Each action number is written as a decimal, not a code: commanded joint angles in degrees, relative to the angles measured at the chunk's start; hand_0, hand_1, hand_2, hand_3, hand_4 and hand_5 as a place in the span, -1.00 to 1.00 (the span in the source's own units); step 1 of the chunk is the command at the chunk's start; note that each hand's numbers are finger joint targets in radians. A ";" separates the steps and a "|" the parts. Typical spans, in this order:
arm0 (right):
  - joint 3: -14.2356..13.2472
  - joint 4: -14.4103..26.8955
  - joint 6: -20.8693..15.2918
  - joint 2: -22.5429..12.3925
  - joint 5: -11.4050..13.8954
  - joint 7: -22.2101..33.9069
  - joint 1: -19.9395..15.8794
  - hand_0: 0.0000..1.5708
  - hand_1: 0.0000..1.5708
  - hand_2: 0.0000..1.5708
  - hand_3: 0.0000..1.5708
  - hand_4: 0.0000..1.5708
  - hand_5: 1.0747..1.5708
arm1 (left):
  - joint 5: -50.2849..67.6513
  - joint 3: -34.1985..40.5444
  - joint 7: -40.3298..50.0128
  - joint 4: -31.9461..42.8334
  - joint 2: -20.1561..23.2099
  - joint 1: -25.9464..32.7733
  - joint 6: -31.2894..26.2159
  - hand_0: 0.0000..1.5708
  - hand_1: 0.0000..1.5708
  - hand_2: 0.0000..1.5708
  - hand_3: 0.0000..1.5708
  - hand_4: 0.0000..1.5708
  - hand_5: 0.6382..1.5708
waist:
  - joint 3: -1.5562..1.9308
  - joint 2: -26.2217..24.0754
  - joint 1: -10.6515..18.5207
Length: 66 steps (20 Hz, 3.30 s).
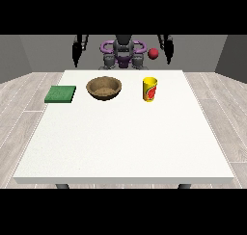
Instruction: Pick the cup and pour the ball into the bowl, then pick the bowl and place it on the pad
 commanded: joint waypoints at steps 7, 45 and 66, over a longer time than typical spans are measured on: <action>-0.88 -4.11 2.44 3.82 -7.53 -2.38 7.50 -1.00 -1.00 -1.00 -1.00 -1.00 0.99 | 9.11 0.22 -0.38 -5.43 -6.44 5.63 -0.35 -1.00 -1.00 -1.00 -1.00 -1.00 0.90 | -0.26 -16.21 -1.27; -12.01 14.80 14.72 -5.84 -12.03 -18.49 -16.81 -1.00 -1.00 -1.00 -1.00 -1.00 0.97 | 2.22 11.62 -30.95 31.61 1.54 -25.44 5.40 -1.00 -1.00 -1.00 -1.00 -1.00 0.29 | -0.31 14.73 -7.39; -13.89 14.64 19.34 -11.25 -14.43 -18.04 -22.61 -1.00 -1.00 -1.00 -1.00 -1.00 0.94 | -9.18 13.15 -45.62 53.21 1.94 -33.16 28.95 0.70 0.70 1.00 1.00 0.10 0.87 | -0.38 21.38 -14.73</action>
